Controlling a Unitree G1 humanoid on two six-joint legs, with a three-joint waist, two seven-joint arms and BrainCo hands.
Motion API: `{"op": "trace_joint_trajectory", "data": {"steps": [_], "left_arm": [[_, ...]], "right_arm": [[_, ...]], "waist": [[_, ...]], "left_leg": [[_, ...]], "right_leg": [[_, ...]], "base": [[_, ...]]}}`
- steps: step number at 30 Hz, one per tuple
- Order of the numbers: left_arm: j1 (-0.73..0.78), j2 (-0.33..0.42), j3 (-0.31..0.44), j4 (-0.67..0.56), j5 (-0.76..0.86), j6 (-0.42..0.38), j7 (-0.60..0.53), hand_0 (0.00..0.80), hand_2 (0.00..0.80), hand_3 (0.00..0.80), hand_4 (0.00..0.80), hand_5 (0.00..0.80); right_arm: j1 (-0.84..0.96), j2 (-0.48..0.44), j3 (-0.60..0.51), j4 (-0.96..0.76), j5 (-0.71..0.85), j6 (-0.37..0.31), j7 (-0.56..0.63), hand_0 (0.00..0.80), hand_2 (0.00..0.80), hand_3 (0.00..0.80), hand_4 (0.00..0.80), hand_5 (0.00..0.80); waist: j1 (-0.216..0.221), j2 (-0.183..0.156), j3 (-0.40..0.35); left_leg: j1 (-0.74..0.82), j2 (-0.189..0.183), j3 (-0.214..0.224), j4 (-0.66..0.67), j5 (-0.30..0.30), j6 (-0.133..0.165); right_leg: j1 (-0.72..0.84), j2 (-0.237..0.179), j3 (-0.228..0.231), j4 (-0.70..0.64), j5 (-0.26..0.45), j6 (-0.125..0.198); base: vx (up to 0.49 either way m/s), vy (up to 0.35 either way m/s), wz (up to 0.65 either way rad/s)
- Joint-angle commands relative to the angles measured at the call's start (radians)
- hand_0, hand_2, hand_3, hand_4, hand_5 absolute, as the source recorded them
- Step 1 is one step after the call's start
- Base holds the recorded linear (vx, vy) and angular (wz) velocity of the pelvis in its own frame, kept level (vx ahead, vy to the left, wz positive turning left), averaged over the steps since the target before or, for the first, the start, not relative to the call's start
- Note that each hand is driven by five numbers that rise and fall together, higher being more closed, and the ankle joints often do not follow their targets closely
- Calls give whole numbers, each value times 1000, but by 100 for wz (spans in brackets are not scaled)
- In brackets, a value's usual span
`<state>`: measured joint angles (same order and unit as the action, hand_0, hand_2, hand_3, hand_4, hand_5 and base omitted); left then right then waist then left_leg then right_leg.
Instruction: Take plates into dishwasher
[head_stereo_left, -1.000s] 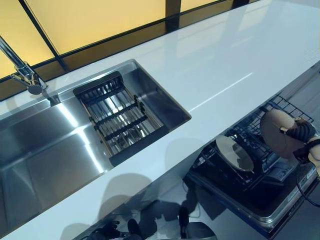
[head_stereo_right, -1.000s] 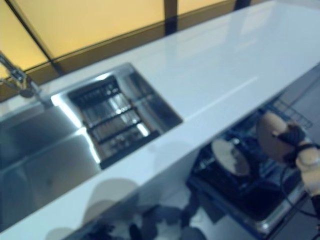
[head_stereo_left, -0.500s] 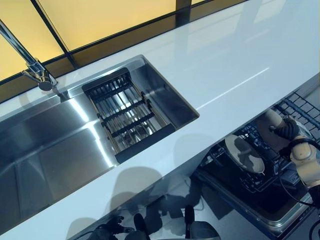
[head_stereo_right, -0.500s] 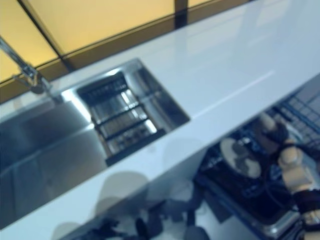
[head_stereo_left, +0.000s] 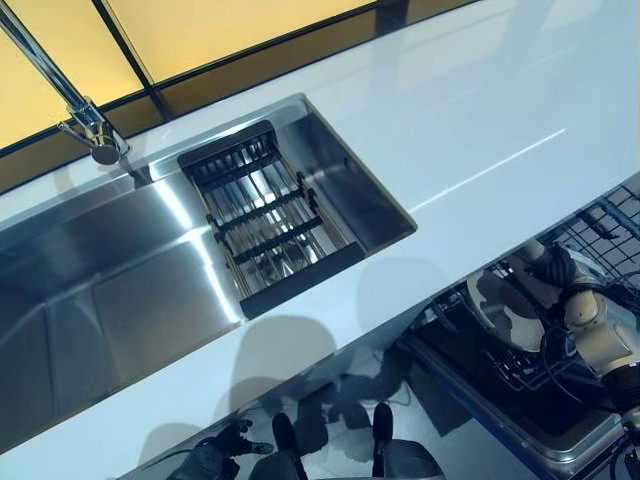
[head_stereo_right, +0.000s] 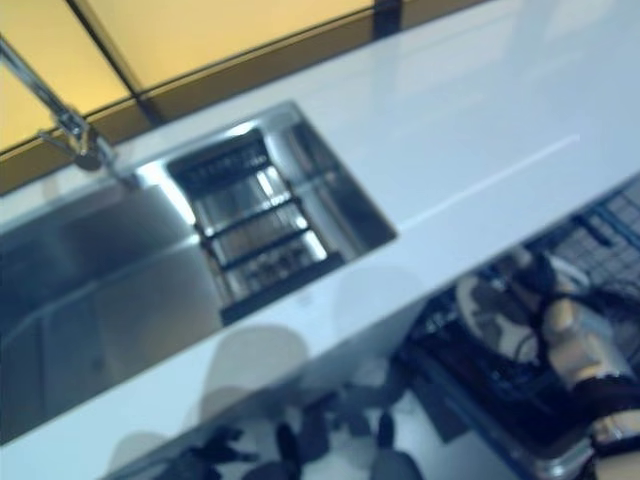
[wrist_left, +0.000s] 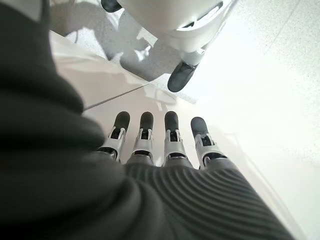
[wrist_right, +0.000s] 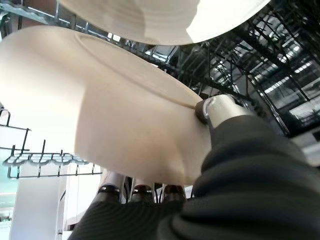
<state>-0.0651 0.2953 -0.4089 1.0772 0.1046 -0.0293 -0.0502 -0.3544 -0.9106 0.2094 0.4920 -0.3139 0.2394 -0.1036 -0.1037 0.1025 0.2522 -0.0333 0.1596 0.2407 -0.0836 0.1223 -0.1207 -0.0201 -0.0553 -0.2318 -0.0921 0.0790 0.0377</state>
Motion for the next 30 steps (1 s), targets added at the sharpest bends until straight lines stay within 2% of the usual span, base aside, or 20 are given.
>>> {"op": "trace_joint_trajectory", "data": {"steps": [1,11,30], "left_arm": [[-103,68,-10,4,14,-28,11,0,0,0,0,0],[-112,78,-17,-11,7,-34,19,0,0,0,0,0],[-118,104,-11,-44,2,-25,14,0,0,0,0,0]], "right_arm": [[-107,25,22,19,-30,-29,-29,800,800,800,800,800],[-89,28,41,98,-48,-33,-18,800,800,800,800,800],[-58,31,9,238,-32,-55,-53,800,800,800,800,800]], "waist": [[4,-63,-3],[15,-67,16],[28,-64,37]], "left_leg": [[13,-27,18,31,-59,-10],[2,-29,16,24,-54,-9],[-11,-36,21,12,-48,-6]], "right_leg": [[-26,-7,30,48,-86,20],[-37,-6,16,43,-77,22],[-48,-5,-3,33,-63,29]], "base": [[0,0,0],[-9,-16,6],[-3,-2,0]]}}
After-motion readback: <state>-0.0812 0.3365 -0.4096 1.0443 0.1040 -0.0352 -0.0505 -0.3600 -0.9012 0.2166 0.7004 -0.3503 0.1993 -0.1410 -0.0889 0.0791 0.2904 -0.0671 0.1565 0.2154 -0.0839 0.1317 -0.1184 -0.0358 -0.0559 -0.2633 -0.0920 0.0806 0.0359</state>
